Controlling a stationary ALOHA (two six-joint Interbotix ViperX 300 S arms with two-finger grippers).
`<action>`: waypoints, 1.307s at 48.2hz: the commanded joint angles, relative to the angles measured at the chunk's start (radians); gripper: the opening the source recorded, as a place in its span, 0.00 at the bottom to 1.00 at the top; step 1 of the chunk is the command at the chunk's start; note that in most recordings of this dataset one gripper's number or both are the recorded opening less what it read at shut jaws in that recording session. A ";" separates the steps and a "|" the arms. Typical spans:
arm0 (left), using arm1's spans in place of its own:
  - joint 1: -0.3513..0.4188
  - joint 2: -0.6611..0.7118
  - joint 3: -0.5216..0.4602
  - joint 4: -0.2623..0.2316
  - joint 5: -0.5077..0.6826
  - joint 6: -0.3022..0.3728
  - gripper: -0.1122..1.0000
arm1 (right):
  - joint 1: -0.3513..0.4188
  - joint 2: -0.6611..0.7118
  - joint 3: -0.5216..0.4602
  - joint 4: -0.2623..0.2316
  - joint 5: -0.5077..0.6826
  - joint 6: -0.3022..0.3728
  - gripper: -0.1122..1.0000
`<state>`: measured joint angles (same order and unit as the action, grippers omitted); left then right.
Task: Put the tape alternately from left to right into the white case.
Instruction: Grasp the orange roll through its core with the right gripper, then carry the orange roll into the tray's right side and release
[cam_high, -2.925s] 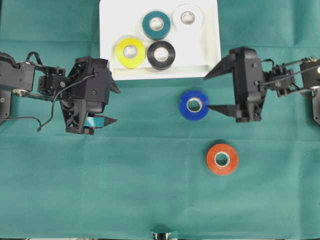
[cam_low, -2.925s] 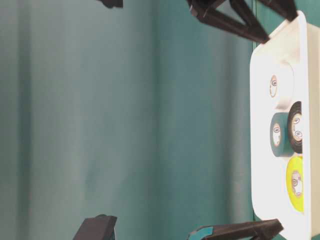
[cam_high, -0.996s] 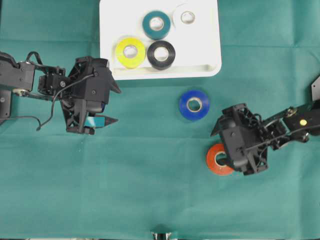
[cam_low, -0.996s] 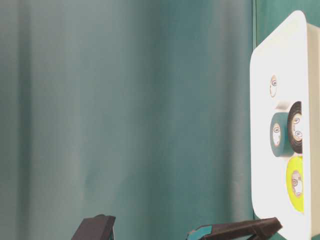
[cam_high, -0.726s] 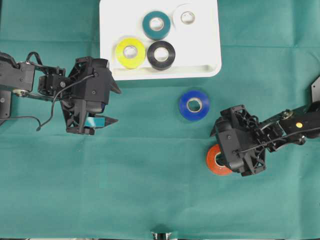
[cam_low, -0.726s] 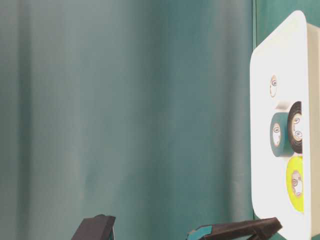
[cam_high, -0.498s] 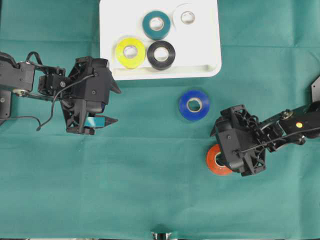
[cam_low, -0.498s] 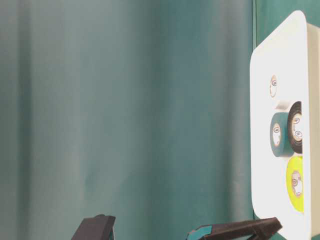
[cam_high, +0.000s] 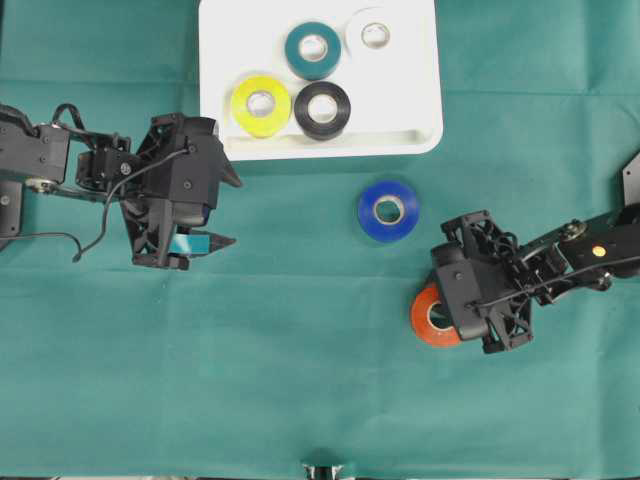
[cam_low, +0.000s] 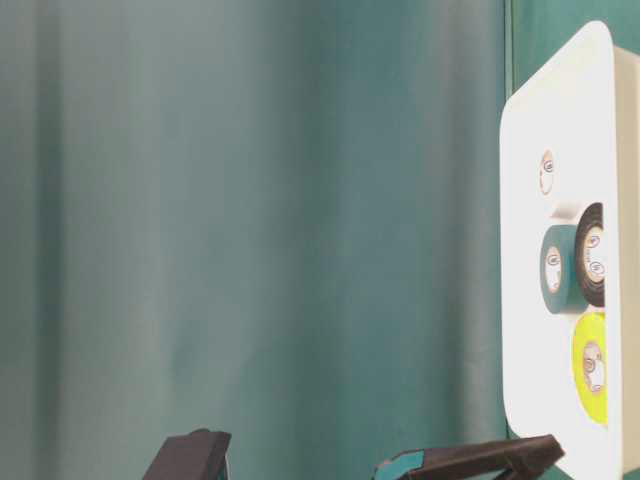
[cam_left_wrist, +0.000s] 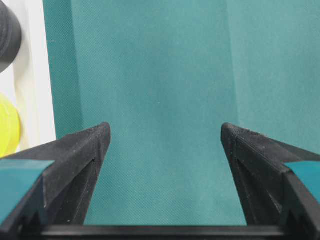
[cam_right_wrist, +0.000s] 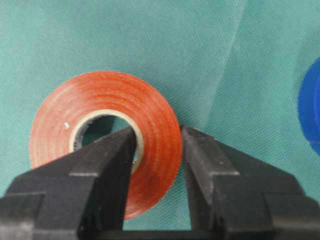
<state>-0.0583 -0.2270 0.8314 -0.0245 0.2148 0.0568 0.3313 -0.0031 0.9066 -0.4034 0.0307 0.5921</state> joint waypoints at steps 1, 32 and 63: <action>-0.003 -0.012 -0.011 -0.002 -0.008 -0.002 0.92 | 0.000 -0.023 -0.015 0.002 -0.003 0.002 0.11; -0.003 -0.012 -0.009 -0.002 -0.008 -0.002 0.92 | 0.000 -0.150 -0.017 0.003 0.002 0.002 0.11; -0.012 -0.011 -0.002 -0.002 -0.011 -0.002 0.92 | -0.149 -0.152 -0.078 -0.006 0.123 -0.003 0.11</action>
<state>-0.0644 -0.2270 0.8376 -0.0245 0.2132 0.0568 0.2148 -0.1335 0.8590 -0.4080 0.1488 0.5921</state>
